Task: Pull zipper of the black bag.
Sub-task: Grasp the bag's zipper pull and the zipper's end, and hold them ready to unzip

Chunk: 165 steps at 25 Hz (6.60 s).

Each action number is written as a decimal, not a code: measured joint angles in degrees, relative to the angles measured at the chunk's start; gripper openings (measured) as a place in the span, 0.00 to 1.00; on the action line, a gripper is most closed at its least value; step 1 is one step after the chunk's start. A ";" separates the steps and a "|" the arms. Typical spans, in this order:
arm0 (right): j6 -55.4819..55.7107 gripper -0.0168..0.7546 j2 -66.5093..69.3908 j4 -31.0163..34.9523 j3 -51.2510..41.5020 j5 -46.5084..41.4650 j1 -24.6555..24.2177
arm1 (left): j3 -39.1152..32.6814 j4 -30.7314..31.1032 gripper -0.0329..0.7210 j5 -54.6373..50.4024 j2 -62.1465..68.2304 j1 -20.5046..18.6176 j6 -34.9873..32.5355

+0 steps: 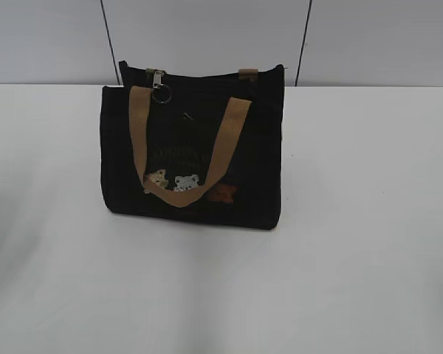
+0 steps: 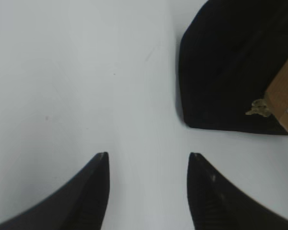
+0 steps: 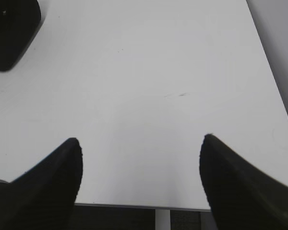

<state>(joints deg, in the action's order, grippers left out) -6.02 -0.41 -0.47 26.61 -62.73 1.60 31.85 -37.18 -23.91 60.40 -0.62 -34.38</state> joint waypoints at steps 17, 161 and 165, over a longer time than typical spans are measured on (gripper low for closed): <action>0.00 0.77 0.00 0.00 0.00 0.00 0.00 | 3.40 -46.27 0.58 -9.68 21.38 -0.05 -72.84; -103.58 0.59 112.95 92.99 47.07 23.45 21.57 | 17.48 -55.55 0.10 -34.36 48.72 0.00 -87.90; -103.99 0.59 111.50 90.69 47.07 23.45 21.57 | 17.48 -55.60 0.10 -34.77 48.72 0.00 -87.90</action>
<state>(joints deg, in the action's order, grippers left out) -110.01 111.09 90.21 73.68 -39.28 23.16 49.33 -92.78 -58.68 109.13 -0.61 -122.28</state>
